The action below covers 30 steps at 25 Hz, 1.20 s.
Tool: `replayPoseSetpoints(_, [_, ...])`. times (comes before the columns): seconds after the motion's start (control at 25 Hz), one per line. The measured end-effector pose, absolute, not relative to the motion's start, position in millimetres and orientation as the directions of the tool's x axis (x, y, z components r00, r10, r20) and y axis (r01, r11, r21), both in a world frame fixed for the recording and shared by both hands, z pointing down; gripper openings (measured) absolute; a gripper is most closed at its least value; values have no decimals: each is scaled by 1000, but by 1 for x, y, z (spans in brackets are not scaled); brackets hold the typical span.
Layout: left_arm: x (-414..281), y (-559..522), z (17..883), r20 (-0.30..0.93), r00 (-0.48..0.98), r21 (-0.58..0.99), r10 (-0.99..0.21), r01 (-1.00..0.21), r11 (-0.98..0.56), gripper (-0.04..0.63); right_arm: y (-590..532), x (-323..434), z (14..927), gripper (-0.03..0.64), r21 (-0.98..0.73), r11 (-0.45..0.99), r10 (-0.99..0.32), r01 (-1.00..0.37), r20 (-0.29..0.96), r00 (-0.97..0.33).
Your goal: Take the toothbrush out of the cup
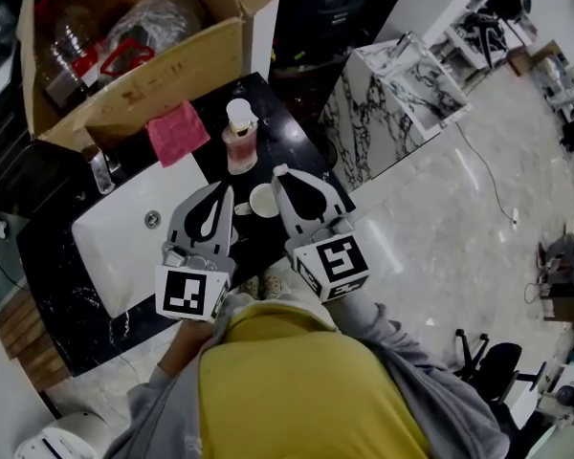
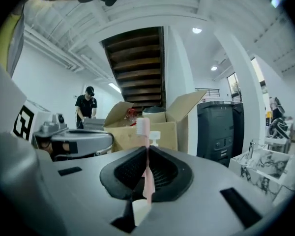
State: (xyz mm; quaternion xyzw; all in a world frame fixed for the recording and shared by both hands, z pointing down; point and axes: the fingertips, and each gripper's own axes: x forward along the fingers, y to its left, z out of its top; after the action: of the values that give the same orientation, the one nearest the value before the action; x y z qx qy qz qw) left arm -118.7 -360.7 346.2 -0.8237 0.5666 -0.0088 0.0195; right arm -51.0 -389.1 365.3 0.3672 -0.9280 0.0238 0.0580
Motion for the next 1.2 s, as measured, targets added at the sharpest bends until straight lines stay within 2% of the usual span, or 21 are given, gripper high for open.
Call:
replayPoseSetpoints(0.4, [-109,-367,330,-14,384,-56,-923,-922,-383,3,-393,-15,306,31,-42,642,-766,-765,-4,-643])
replayPoseSetpoints(1.2, [-107,-369,325,-11,374,-64,-927,-926,-373,3,-397,-2,307,29,-52,615,-788,-787,2,-616])
